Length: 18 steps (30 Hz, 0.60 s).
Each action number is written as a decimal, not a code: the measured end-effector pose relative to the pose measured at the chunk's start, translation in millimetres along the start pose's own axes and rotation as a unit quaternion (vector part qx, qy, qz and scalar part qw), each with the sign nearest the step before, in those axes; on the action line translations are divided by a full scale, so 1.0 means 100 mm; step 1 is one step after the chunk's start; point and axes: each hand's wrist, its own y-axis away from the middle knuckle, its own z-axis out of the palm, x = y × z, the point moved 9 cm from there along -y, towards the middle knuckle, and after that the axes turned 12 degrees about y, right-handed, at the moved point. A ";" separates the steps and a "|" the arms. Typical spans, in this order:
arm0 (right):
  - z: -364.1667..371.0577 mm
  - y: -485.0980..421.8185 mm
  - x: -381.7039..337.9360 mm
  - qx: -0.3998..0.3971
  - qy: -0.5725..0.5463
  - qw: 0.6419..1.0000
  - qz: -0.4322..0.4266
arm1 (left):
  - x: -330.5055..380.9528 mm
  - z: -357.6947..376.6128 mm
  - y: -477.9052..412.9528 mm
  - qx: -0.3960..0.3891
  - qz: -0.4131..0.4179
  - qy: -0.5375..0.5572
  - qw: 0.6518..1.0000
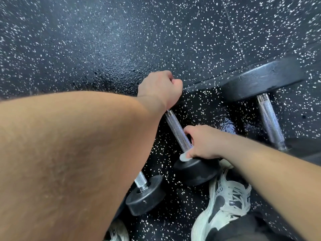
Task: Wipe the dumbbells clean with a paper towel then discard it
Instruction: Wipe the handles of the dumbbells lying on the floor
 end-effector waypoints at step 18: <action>0.08 -0.06 -0.08 -0.089 -0.022 0.996 0.017 | -0.02 -0.01 0.02 0.000 -0.001 0.010 1.000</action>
